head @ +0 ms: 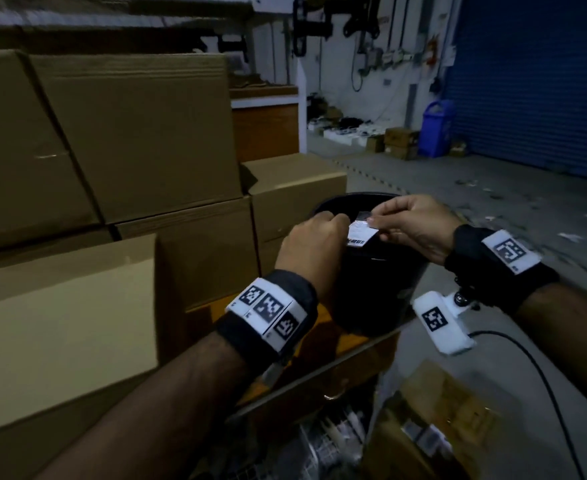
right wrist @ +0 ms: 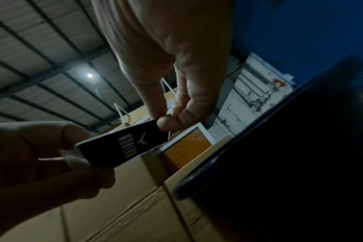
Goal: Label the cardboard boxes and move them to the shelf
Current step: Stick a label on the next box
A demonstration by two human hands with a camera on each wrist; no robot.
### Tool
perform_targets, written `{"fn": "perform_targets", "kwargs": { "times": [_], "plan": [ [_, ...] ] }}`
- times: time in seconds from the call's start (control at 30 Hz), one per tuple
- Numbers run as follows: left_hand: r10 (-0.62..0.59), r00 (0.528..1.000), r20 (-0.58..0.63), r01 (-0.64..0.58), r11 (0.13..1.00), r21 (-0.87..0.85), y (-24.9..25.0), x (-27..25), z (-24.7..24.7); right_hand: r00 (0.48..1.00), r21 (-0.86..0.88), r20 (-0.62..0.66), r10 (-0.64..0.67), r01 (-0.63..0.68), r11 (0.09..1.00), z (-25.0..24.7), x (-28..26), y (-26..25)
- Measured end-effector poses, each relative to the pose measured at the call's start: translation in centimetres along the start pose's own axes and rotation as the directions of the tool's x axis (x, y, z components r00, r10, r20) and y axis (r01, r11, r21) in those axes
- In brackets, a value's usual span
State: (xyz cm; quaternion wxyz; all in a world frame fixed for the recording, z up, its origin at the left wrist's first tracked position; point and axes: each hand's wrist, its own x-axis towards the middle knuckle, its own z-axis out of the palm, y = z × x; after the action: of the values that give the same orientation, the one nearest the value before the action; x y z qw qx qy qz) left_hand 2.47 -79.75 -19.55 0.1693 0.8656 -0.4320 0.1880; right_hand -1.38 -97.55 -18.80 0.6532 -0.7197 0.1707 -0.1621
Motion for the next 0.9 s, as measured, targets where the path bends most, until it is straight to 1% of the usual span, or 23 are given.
{"fn": "perform_targets", "kwargs": {
  "times": [0.07,0.13,0.3,0.43,0.53,0.7,0.8,0.9],
  "plan": [
    [-0.001,0.999,0.035,0.002,1.0,-0.025,0.4,2.3,1.9,0.996,-0.033,-0.093,-0.002,-0.001,0.999,-1.6,1.6,1.0],
    [0.004,0.998,0.066,-0.001,0.999,-0.039,0.8,4.2,3.4,0.988,-0.086,-0.156,-0.009,-0.004,0.996,-2.7,2.9,1.9],
    [-0.014,0.989,0.15,0.019,0.999,-0.034,0.7,7.1,5.7,0.975,-0.213,-0.218,-0.04,-0.008,0.977,-4.3,5.7,3.4],
    [-0.04,0.98,0.194,0.043,0.999,-0.011,0.3,8.1,6.5,0.976,-0.375,-0.201,-0.088,0.006,0.927,-4.6,7.2,4.1],
    [-0.067,0.964,0.259,0.064,0.998,0.019,0.0,8.7,6.8,0.975,-0.47,-0.184,-0.127,0.026,0.882,-4.4,7.5,4.2],
    [-0.097,0.931,0.351,0.092,0.995,0.031,0.0,9.1,6.7,0.979,-0.702,-0.08,-0.187,0.078,0.708,-4.1,6.8,3.9],
    [-0.102,0.918,0.383,0.094,0.995,0.04,0.1,9.1,6.3,0.975,-0.748,-0.056,-0.216,0.102,0.655,-3.9,6.6,3.8],
    [-0.103,0.916,0.389,0.1,0.995,0.028,0.1,9.1,5.4,0.966,-0.75,-0.043,-0.253,0.136,0.648,-3.5,6.4,3.6]
  ]
}}
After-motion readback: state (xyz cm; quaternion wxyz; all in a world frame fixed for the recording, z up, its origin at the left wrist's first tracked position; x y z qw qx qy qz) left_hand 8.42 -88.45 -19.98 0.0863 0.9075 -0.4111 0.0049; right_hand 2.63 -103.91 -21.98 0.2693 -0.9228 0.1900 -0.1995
